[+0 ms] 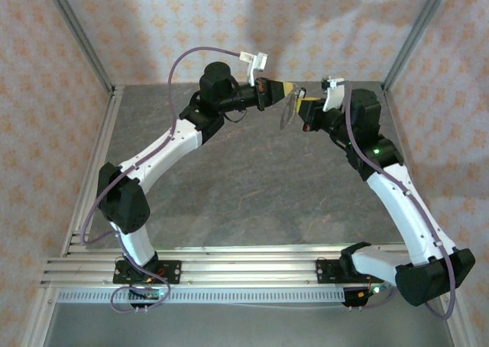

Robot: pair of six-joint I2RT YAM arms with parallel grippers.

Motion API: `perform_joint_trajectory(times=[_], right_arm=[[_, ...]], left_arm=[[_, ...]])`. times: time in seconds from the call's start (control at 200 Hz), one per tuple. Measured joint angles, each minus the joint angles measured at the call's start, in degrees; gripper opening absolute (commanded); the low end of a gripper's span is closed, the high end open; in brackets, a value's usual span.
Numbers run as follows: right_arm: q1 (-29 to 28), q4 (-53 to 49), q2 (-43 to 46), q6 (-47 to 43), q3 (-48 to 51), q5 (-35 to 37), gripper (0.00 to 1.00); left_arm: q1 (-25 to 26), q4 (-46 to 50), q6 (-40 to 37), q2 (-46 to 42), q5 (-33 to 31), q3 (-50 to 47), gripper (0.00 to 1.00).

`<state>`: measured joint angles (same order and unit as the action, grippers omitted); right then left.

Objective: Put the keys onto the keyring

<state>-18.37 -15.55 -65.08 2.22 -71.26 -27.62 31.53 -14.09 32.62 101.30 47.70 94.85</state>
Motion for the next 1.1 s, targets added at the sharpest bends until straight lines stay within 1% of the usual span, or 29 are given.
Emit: perform_joint_trajectory(times=[0.235, 0.485, 0.681, 0.851, 1.101], right_arm=[[0.48, -0.11, 0.07, 0.02, 0.0, -0.55, 0.0], [0.31, -0.94, -0.87, 0.02, -2.1, -3.85, 0.0], [-1.55, -1.66, -2.05, -0.28, -3.23, -4.0, 0.0], [-1.57, -1.7, -2.03, -0.87, -3.23, -3.39, 0.0], [1.53, -1.66, -1.03, -0.83, -2.6, -3.45, 0.0]], left_arm=[[0.37, 0.02, -0.15, 0.0, 0.0, 0.0, 0.0], [0.37, -0.02, -0.13, 0.0, -0.07, 0.0, 0.0], [0.26, -0.11, -0.13, 0.0, -0.17, 0.02, 0.0], [0.26, -0.11, -0.13, 0.0, -0.2, 0.04, 0.0], [0.37, -0.11, -0.13, 0.0, -0.15, 0.04, 0.0]])
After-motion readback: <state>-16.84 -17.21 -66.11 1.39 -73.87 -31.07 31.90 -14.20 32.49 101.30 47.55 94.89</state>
